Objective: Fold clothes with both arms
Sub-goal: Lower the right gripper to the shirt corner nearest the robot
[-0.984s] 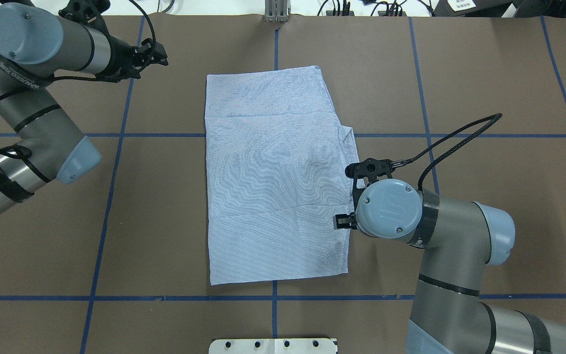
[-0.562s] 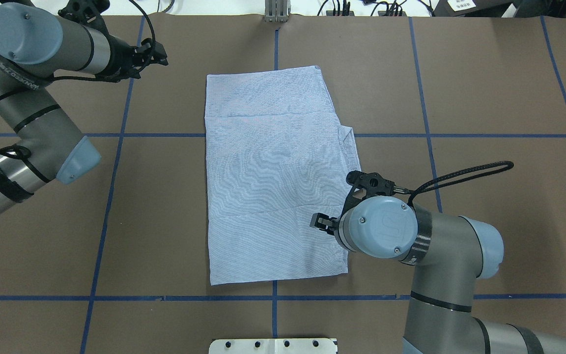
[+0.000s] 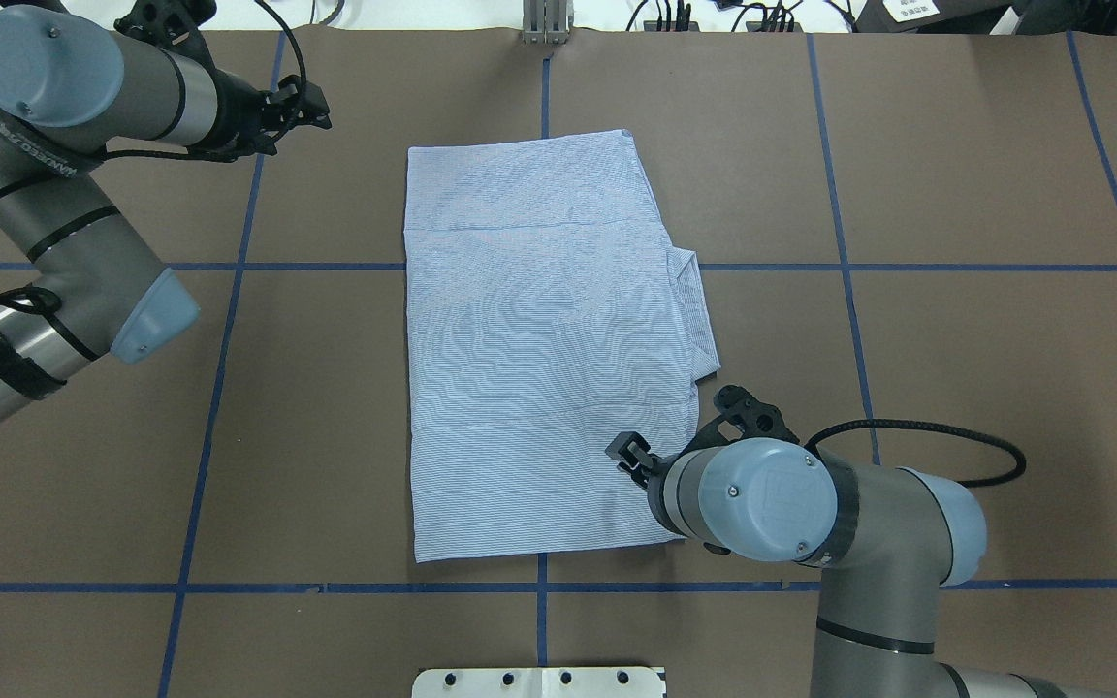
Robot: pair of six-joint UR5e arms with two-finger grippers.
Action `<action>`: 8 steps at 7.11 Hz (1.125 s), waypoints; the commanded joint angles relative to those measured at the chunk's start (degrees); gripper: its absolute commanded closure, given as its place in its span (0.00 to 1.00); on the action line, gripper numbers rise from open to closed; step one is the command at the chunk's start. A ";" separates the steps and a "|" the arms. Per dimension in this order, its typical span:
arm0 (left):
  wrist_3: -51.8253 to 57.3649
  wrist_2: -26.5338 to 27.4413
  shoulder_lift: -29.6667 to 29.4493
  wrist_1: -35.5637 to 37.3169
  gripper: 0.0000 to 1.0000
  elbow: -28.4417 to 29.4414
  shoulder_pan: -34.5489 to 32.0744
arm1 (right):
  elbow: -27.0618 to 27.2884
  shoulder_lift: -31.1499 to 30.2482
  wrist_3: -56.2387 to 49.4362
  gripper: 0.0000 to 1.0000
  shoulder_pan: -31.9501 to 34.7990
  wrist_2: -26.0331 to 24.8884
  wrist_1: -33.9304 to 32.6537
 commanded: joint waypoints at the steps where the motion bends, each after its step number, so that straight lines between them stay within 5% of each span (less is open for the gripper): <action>1: -0.04 0.00 0.03 0.87 0.21 -0.87 0.00 | -1.94 -0.37 2.48 0.15 -0.55 -0.85 1.70; 8: -1.27 0.00 0.03 0.87 0.21 -0.79 0.26 | 0.87 -0.72 2.31 0.21 -0.28 -0.58 -3.93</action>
